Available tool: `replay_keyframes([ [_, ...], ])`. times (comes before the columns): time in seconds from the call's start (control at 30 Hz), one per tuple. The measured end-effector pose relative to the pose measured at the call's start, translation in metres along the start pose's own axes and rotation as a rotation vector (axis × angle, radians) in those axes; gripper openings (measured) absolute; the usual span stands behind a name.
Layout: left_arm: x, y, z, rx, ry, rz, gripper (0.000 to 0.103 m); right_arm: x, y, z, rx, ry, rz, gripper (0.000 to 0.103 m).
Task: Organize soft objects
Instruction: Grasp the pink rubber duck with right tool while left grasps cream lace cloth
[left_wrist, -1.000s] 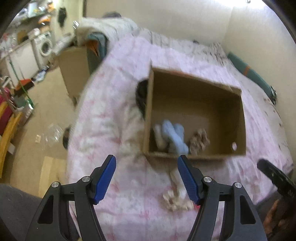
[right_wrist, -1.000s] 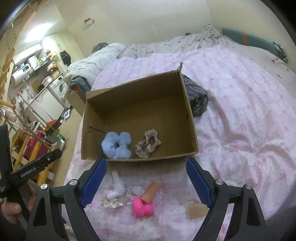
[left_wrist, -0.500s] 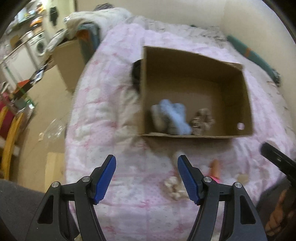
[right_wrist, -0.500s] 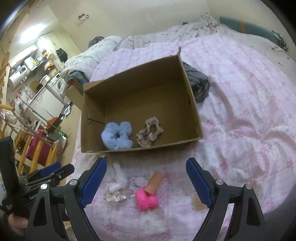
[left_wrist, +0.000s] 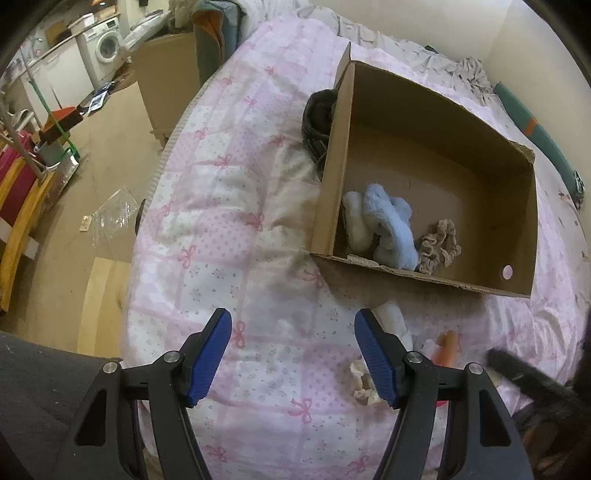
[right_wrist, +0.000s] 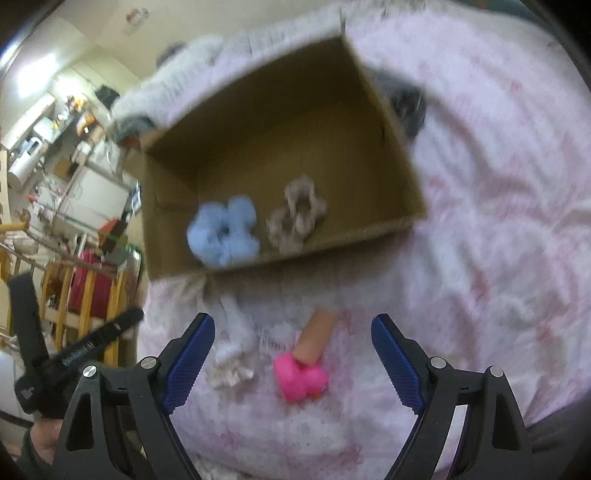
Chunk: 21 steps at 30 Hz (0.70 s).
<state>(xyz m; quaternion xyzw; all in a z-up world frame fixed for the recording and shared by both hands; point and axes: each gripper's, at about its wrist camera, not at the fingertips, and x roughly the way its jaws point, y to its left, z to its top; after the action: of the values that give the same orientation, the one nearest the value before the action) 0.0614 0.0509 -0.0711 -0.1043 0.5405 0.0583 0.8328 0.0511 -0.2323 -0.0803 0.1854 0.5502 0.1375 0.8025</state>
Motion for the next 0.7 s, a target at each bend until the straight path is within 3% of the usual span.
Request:
replay_keyframes([
  [0.2,0.002,0.000,0.001,-0.006,0.008,-0.004,0.066,0.057,0.004,-0.015,-0.010,0.222,-0.013,0.084],
  [0.3,0.006,0.002,0.000,-0.012,0.026,-0.001,0.066,0.077,0.008,-0.022,-0.037,0.280,-0.048,0.073],
  [0.33,0.008,0.003,0.000,-0.014,0.035,-0.002,0.066,0.082,0.009,-0.025,-0.046,0.296,-0.049,0.063],
  [0.4,0.013,0.003,-0.002,-0.014,0.059,-0.010,0.066,0.086,0.013,-0.028,-0.068,0.313,-0.056,0.051],
  [0.53,0.033,-0.004,-0.009,0.010,0.155,-0.059,0.066,0.082,0.019,-0.033,-0.111,0.306,-0.078,0.048],
  [0.7,0.062,-0.022,-0.019,0.080,0.282,-0.098,0.064,0.051,0.024,-0.036,-0.093,0.232,-0.015,0.042],
])
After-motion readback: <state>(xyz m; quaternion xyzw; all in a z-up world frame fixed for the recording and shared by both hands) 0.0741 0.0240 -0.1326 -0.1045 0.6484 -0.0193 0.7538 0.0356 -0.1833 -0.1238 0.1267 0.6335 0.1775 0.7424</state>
